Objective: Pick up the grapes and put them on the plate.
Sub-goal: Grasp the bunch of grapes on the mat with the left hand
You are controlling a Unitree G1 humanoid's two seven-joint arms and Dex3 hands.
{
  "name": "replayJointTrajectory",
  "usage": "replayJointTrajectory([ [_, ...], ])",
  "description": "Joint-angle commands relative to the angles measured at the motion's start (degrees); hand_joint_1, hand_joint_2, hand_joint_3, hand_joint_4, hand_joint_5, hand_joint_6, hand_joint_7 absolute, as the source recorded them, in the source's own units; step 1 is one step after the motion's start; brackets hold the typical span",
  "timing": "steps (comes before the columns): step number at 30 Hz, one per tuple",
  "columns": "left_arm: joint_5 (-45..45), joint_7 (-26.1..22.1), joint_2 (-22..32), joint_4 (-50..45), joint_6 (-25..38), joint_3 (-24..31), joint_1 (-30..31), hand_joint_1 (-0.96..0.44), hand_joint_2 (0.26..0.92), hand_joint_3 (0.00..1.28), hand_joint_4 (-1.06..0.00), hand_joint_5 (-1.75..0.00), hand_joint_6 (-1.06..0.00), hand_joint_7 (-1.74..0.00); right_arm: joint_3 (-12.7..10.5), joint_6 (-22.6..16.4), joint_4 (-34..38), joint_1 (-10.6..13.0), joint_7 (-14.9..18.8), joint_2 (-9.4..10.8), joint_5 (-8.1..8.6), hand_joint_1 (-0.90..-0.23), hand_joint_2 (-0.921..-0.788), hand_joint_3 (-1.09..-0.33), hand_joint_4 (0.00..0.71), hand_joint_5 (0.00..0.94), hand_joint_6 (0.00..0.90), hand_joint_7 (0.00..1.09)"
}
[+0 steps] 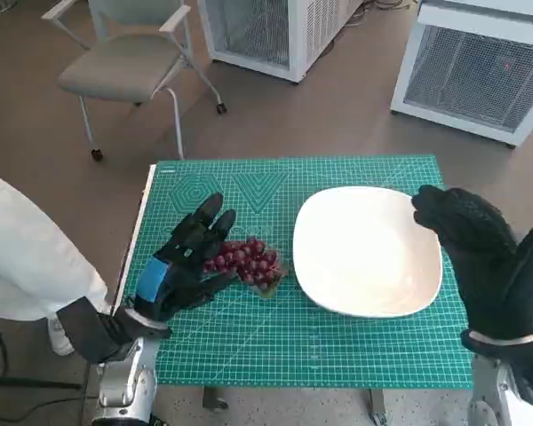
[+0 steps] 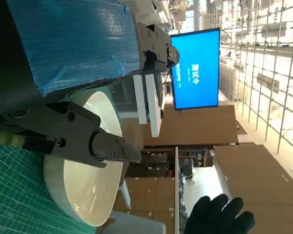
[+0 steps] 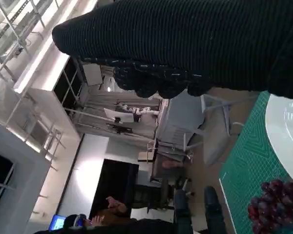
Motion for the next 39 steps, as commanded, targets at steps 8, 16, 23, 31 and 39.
replayJointTrajectory([
  [8, 0.3, -0.5, 0.6, 0.2, 0.2, -0.3, -0.6, -0.14, 0.921, 0.06, -0.20, 0.00, -0.25, -0.01, 0.0, -0.1, 0.7, 0.7, -0.3, 0.2, -0.32, -0.433, -0.921, -0.632, 0.416, 0.652, 0.170, 0.96],
  [16, 0.2, -0.5, 0.6, 0.5, 0.6, -0.3, -0.5, -0.15, 0.921, 0.05, -0.21, 0.00, -0.26, -0.01, 0.0, -0.2, 0.4, 0.9, -0.5, 0.2, -0.48, -0.433, -0.921, -0.632, 0.416, 0.654, 0.169, 0.96],
  [23, 0.1, -0.4, 0.6, -0.3, 1.2, -0.4, -0.3, -0.13, 0.921, 0.05, -0.21, 0.00, -0.27, -0.01, 0.1, 0.0, 0.0, 1.0, -0.7, 0.3, -0.53, -0.432, -0.921, -0.632, 0.415, 0.654, 0.169, 0.96],
  [31, 0.8, 0.0, 0.7, -0.3, 0.8, -0.6, -0.6, -0.14, 0.921, 0.05, -0.21, 0.00, -0.27, -0.01, 0.2, -0.2, 0.0, 1.3, -0.7, 0.4, -0.54, -0.432, -0.921, -0.633, 0.415, 0.655, 0.170, 0.96],
  [39, 36.5, 17.5, 11.5, -3.0, -7.8, -7.5, -2.4, -0.22, 0.909, 0.03, -0.18, 0.00, -0.25, 0.00, 0.0, -0.2, 0.4, 1.5, -0.6, 0.5, -0.31, -0.432, -0.921, -0.633, 0.414, 0.656, 0.170, 0.96],
])
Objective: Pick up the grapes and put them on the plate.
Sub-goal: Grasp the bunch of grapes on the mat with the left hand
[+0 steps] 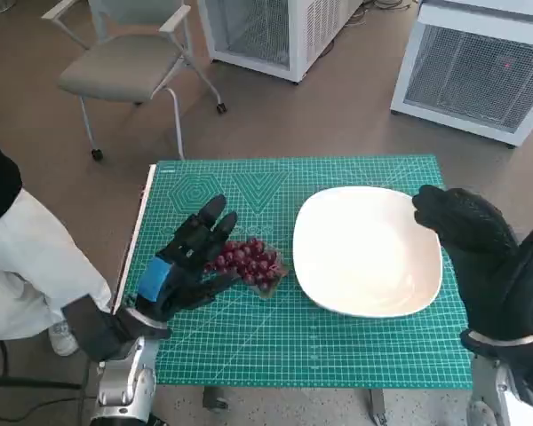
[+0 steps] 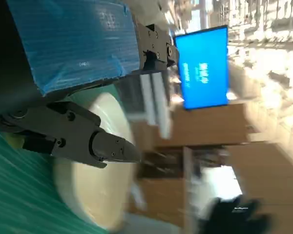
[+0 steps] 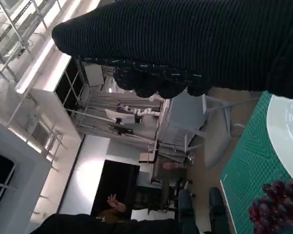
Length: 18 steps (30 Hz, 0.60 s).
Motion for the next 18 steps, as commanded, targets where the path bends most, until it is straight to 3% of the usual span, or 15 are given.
replayJointTrajectory([
  [1, 32.7, 14.1, 11.0, -7.1, -1.8, -7.0, -1.9, -0.22, 0.898, 0.02, -0.16, 0.00, -0.24, 0.00, -0.1, 0.2, 0.5, 1.4, -0.2, 0.3, -0.07, -0.432, -0.921, -0.633, 0.414, 0.656, 0.170, 0.96],
  [4, 42.4, 13.4, 13.1, -15.1, 7.7, -10.0, -1.9, -0.20, 0.851, 0.01, -0.09, 0.00, -0.20, 0.00, -0.2, 0.4, 0.7, 1.4, -0.1, 0.2, 0.17, -0.432, -0.921, -0.633, 0.413, 0.657, 0.169, 0.96],
  [9, 47.0, 5.9, 11.9, -20.5, 20.9, -13.6, -4.5, -0.10, 0.781, 0.00, -0.04, 0.00, -0.19, 0.00, -0.1, 0.7, 0.7, 1.3, -0.2, 0.2, 0.37, -0.432, -0.921, -0.634, 0.411, 0.658, 0.168, 0.96],
  [18, 53.7, 1.0, 9.0, -21.6, 31.1, -19.5, -8.0, -0.05, 0.754, 0.00, -0.03, 0.00, -0.20, -0.01, 0.2, 0.7, 0.2, 1.4, -0.3, 0.4, 0.43, -0.436, -0.921, -0.635, 0.409, 0.663, 0.166, 0.96],
])
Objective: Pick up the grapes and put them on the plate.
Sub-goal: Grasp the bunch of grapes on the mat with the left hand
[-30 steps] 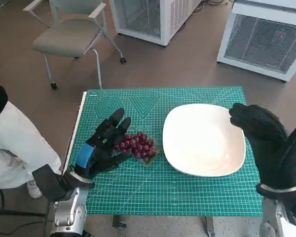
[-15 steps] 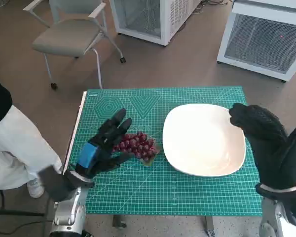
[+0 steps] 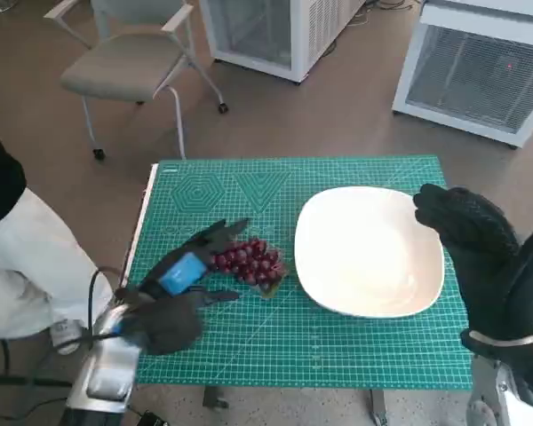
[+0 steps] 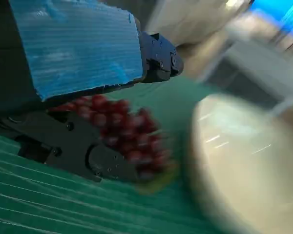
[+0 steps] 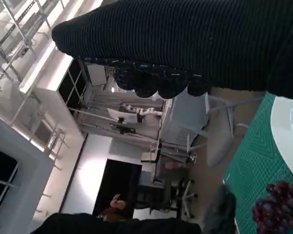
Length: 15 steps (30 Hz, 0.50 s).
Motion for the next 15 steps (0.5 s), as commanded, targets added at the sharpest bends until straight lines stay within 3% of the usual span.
replayJointTrajectory([
  [1, 7.8, -3.4, -0.3, -5.4, 8.3, -6.3, -4.8, -0.05, 0.754, 0.00, -0.04, 0.00, -0.20, -0.01, 0.1, 1.2, 0.3, 1.4, -0.3, 0.3, 0.34, -0.436, -0.921, -0.635, 0.408, 0.663, 0.165, 0.96],
  [8, 10.4, -5.0, -1.2, -4.1, 13.9, -10.3, -7.4, -0.05, 0.755, 0.00, -0.05, -0.01, -0.23, -0.01, -0.3, 1.3, 0.4, 1.5, 0.3, 0.0, 0.82, -0.437, -0.921, -0.635, 0.407, 0.667, 0.164, 0.96],
  [15, 11.4, -4.0, -1.8, 2.4, 15.5, -13.8, -11.4, -0.04, 0.755, 0.00, -0.06, -0.01, -0.24, -0.01, -0.5, 1.4, 0.4, 1.5, 0.4, -0.1, 0.81, -0.437, -0.921, -0.635, 0.405, 0.670, 0.163, 0.97],
])
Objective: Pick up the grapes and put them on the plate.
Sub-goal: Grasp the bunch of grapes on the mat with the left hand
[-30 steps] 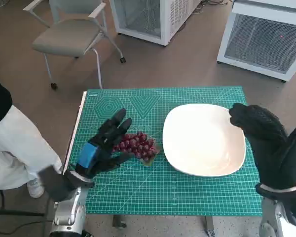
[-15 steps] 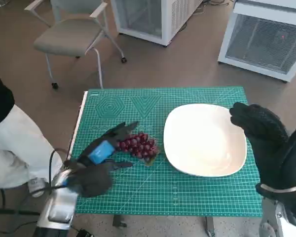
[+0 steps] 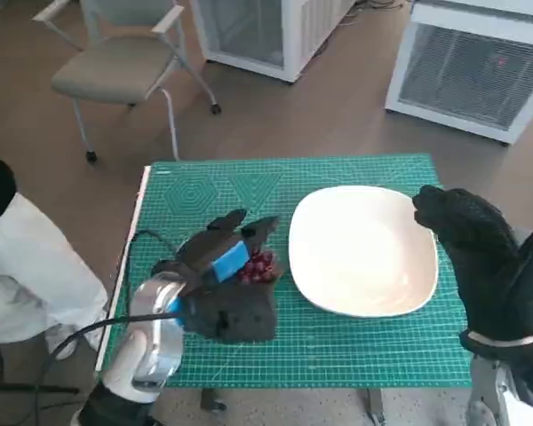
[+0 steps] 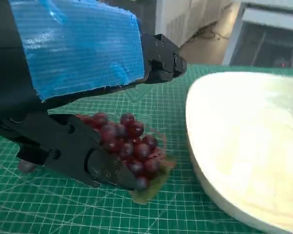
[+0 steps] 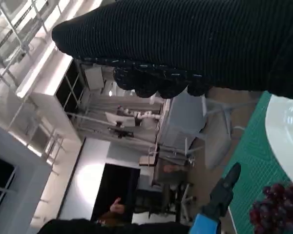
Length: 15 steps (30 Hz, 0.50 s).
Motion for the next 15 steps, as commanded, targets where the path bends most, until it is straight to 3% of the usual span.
replayJointTrajectory([
  [1, 0.9, 0.8, -0.5, 5.8, 1.1, -2.3, -3.3, -0.04, 0.755, 0.00, -0.06, -0.01, -0.24, -0.01, -0.1, 0.9, 0.4, 1.3, 0.3, -0.1, 0.58, -0.437, -0.921, -0.635, 0.405, 0.671, 0.163, 0.97],
  [15, 0.6, 6.7, -4.3, 28.7, 0.1, -7.8, -14.9, -0.04, 0.757, 0.00, -0.06, 0.00, -0.25, -0.01, 0.2, 1.0, 0.2, 1.4, 0.0, 0.2, 0.33, -0.437, -0.921, -0.637, 0.402, 0.679, 0.160, 0.97],
])
